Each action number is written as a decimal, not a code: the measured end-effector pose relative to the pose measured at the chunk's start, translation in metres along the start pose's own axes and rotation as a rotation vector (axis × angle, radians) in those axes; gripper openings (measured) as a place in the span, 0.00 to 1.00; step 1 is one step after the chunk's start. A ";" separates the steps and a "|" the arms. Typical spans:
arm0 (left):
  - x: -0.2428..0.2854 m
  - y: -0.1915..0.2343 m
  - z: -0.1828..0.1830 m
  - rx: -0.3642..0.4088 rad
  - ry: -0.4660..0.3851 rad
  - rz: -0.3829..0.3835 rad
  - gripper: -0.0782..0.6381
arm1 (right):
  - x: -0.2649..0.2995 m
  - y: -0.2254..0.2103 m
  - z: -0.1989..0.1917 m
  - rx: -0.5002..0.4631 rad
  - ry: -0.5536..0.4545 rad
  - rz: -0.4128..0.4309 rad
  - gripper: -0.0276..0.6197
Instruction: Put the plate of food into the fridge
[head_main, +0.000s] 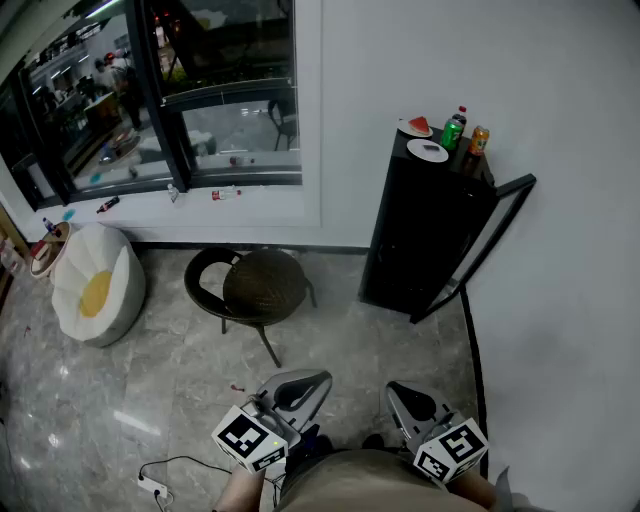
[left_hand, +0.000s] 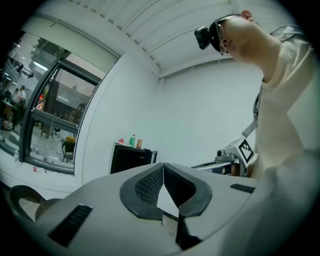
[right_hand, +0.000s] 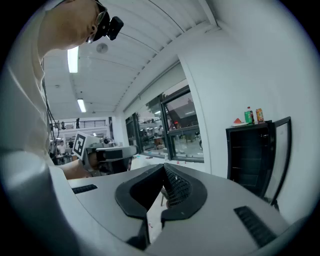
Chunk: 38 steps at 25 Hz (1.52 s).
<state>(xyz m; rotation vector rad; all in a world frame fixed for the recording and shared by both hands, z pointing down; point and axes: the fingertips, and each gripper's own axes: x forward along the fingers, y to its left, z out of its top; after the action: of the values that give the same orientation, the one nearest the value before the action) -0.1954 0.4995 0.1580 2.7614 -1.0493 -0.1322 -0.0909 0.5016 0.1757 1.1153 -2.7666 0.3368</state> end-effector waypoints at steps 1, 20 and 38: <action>0.003 0.004 0.001 0.006 0.006 0.007 0.12 | 0.003 -0.002 0.002 -0.007 -0.004 0.001 0.07; 0.115 -0.035 -0.002 0.031 0.075 -0.102 0.12 | -0.047 -0.100 0.011 0.083 -0.100 -0.110 0.07; 0.183 -0.077 0.010 0.080 0.063 0.008 0.12 | -0.096 -0.161 0.010 0.160 -0.161 0.012 0.07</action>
<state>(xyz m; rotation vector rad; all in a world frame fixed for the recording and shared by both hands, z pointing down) -0.0098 0.4329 0.1296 2.8117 -1.0716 -0.0020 0.0899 0.4504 0.1707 1.2119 -2.9311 0.4984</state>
